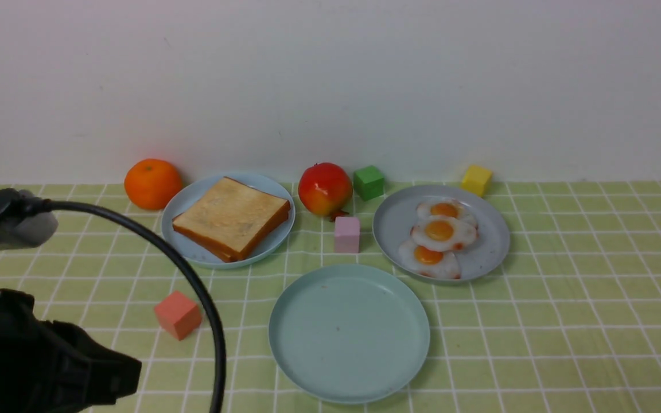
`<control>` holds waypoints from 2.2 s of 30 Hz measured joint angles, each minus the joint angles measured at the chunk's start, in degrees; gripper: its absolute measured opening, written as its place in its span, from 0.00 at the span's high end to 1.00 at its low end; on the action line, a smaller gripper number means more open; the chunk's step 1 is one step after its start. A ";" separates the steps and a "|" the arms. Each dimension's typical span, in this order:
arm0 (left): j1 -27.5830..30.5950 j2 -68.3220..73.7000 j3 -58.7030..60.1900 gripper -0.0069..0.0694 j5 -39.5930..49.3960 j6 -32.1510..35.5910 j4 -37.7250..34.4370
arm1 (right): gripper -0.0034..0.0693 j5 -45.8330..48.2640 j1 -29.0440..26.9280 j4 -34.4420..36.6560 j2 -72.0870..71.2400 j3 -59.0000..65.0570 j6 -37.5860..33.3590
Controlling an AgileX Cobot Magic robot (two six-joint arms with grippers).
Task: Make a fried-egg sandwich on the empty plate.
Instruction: Use the left arm to grab a slice of bread
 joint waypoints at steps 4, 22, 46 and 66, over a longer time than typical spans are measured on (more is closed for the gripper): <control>-2.85 4.01 -2.03 0.93 -1.58 1.15 0.51 | 0.87 9.24 0.80 -1.17 5.07 -9.25 -5.72; -3.99 44.41 -34.75 0.93 -7.06 1.01 15.49 | 0.95 45.45 0.98 -11.62 35.94 -47.46 -22.09; -3.94 72.89 -49.71 0.36 -18.68 -1.07 37.12 | 0.93 48.44 0.98 -9.49 35.94 -47.57 -24.46; -4.00 74.18 -50.29 0.88 -19.00 -5.85 40.63 | 0.91 49.85 0.98 -9.10 35.94 -47.64 -24.53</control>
